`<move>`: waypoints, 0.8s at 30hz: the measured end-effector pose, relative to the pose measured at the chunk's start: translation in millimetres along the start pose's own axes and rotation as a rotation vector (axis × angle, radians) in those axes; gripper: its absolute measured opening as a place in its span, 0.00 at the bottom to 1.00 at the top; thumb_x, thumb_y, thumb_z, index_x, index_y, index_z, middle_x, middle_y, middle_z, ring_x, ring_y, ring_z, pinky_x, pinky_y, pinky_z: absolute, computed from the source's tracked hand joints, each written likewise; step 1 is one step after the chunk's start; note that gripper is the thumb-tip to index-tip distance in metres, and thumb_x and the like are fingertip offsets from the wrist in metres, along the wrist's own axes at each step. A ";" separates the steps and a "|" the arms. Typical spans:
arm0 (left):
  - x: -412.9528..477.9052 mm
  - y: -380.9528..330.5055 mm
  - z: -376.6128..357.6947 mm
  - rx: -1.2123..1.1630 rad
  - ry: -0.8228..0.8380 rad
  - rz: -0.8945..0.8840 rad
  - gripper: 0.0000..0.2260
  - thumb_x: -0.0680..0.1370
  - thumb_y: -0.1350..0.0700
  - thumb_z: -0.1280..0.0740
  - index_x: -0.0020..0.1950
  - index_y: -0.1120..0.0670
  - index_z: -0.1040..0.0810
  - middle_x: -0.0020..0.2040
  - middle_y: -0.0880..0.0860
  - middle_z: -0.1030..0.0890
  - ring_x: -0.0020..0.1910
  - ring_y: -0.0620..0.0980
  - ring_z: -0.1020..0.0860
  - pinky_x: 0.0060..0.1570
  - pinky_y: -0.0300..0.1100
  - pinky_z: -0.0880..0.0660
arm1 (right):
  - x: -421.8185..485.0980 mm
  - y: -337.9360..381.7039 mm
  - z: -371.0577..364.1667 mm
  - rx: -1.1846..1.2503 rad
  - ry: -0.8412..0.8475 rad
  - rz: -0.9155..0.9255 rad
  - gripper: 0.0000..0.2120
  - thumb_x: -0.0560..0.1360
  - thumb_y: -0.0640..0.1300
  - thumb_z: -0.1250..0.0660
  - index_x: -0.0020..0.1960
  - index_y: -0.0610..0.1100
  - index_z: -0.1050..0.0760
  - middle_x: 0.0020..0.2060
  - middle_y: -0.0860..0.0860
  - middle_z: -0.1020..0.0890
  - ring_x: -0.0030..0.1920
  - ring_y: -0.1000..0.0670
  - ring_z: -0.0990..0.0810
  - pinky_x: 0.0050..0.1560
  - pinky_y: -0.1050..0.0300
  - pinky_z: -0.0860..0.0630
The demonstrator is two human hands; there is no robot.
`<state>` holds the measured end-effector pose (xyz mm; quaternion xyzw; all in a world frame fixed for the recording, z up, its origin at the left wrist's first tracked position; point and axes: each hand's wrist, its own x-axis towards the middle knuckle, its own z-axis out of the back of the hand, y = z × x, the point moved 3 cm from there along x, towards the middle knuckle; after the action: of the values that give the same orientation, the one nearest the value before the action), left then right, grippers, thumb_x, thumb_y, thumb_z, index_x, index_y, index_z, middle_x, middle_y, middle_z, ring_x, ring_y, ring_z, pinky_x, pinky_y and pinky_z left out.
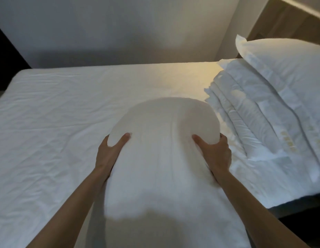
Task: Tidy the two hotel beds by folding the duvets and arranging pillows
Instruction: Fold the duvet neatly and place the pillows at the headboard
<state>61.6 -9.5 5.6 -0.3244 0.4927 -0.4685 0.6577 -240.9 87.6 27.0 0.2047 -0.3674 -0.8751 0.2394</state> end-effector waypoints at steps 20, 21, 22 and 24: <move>-295.4 -112.9 8.3 -0.241 0.418 -0.456 0.18 0.73 0.42 0.28 0.61 0.40 0.25 0.54 0.38 0.20 0.53 0.40 0.21 0.56 0.45 0.24 | -294.2 -51.4 321.4 0.344 -0.689 0.085 0.39 0.62 0.62 0.23 0.69 0.53 0.32 0.52 0.60 0.24 0.58 0.51 0.23 0.56 0.57 0.29; -311.6 -119.3 -1.5 -0.243 0.459 -0.470 0.19 0.73 0.42 0.28 0.62 0.41 0.25 0.54 0.38 0.20 0.53 0.40 0.21 0.57 0.46 0.24 | -307.6 -60.2 338.4 0.351 -0.729 0.070 0.39 0.63 0.62 0.23 0.69 0.53 0.32 0.52 0.60 0.25 0.58 0.51 0.24 0.57 0.56 0.28; -328.8 -125.6 -10.9 -0.244 0.500 -0.488 0.20 0.73 0.42 0.28 0.63 0.41 0.25 0.55 0.38 0.20 0.54 0.41 0.21 0.58 0.46 0.24 | -320.6 -69.7 354.8 0.361 -0.768 0.056 0.39 0.63 0.62 0.23 0.69 0.53 0.33 0.52 0.61 0.25 0.58 0.52 0.24 0.58 0.54 0.28; -362.0 -135.5 -33.0 -0.241 0.583 -0.524 0.21 0.73 0.42 0.28 0.65 0.41 0.26 0.57 0.39 0.20 0.57 0.42 0.22 0.61 0.48 0.26 | -346.2 -90.4 386.4 0.378 -0.850 0.033 0.39 0.63 0.61 0.23 0.69 0.53 0.33 0.53 0.60 0.25 0.56 0.52 0.24 0.59 0.52 0.26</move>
<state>-37.4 282.9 240.5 -0.3673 0.6104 -0.6315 0.3061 -194.1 550.9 273.0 -0.1377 -0.5893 -0.7951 0.0399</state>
